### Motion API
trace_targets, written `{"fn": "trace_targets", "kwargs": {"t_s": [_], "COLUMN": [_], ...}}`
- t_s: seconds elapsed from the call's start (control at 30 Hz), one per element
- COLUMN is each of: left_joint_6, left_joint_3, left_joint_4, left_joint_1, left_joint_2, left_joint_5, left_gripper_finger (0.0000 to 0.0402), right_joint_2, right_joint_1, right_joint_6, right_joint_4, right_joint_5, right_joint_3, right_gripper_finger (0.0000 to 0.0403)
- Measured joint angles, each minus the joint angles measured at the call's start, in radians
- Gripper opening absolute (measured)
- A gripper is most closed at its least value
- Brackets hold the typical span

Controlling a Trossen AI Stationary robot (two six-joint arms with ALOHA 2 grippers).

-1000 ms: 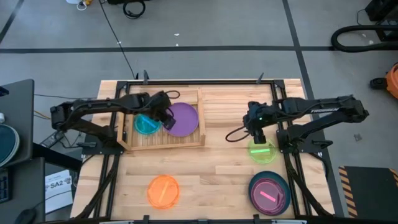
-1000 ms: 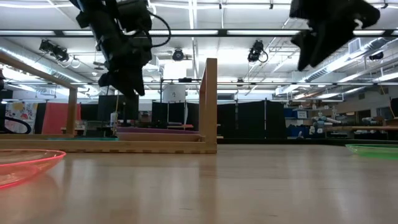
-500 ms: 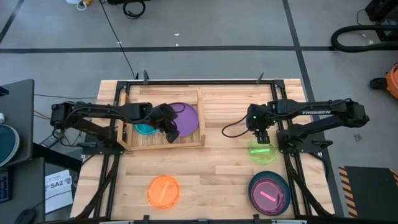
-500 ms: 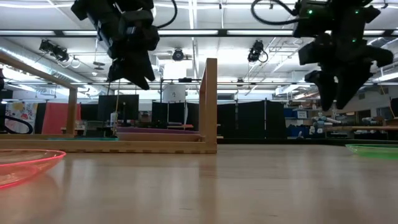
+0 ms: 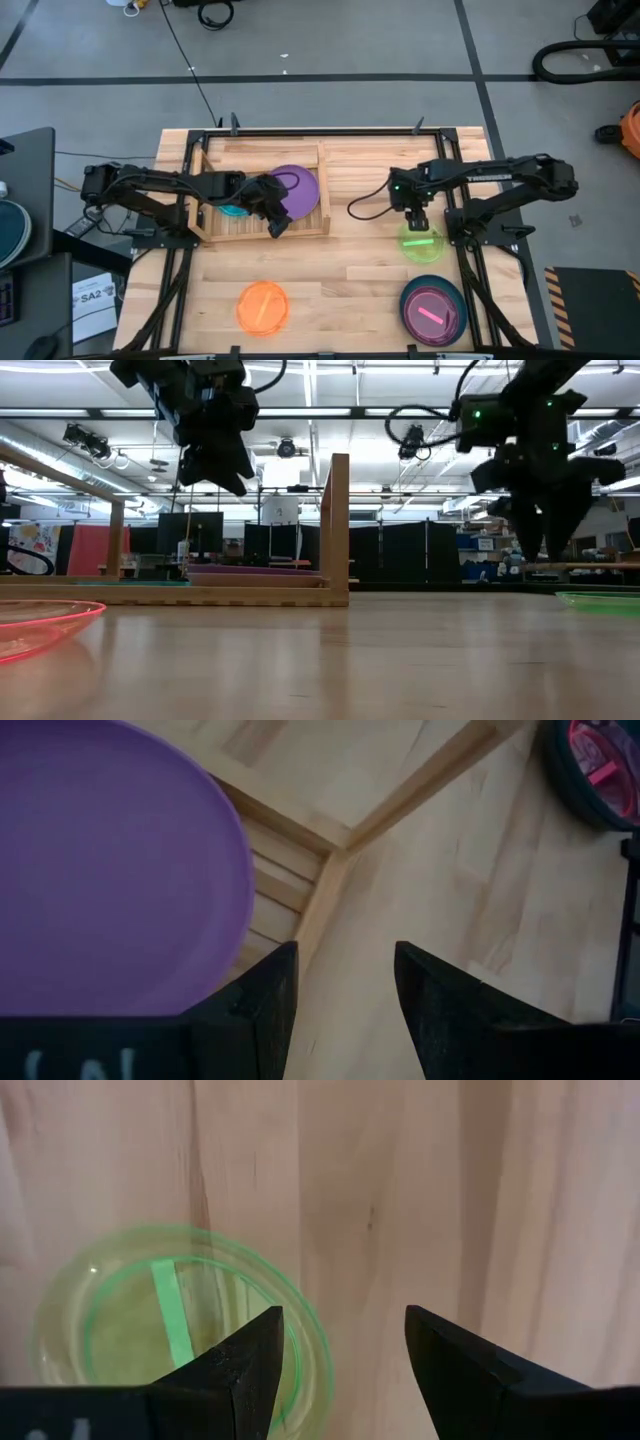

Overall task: Place and stack plates onto a shelf
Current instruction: Stack the green plate on top of the blue plate on the shelf

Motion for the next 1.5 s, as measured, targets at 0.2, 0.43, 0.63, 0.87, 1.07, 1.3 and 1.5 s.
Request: {"fn": "trace_targets", "kwargs": {"t_s": [0.2,0.43,0.63,0.87,1.07,1.3,1.5], "left_joint_6": [0.0,0.0,0.0,0.0,0.0,0.001,0.0], "left_joint_3": [0.0,0.0,0.0,0.0,0.0,0.0,0.0], "left_joint_4": [0.002,0.003,0.003,0.003,0.003,0.003,0.003], "left_joint_1": [-0.001,-0.001,-0.001,0.0,0.0,0.0,0.0], "left_joint_2": [0.0,0.0,0.0,0.0,0.0,0.0,0.0], "left_joint_5": [0.0,0.0,0.0,0.0,0.0,0.0,-0.001], "left_gripper_finger": [0.0172,0.0172,0.0172,0.0172,0.0172,0.0172,0.0172], "right_joint_2": [0.124,0.245,0.312,0.314,0.303,0.301,0.301], "right_joint_1": [0.0,0.0,0.0,0.0,0.001,0.001,0.001], "right_joint_6": [-0.002,-0.005,-0.006,-0.006,-0.006,-0.007,-0.007], "right_joint_4": [-0.002,-0.004,-0.006,-0.003,-0.006,-0.011,-0.011], "right_joint_5": [0.0,0.0,0.001,0.01,-0.009,-0.009,-0.01], "right_joint_3": [0.0,0.0,0.003,0.002,-0.001,0.0,0.0], "right_gripper_finger": [0.0215,0.0215,0.0211,0.0165,0.0093,0.0016,0.0015]}}
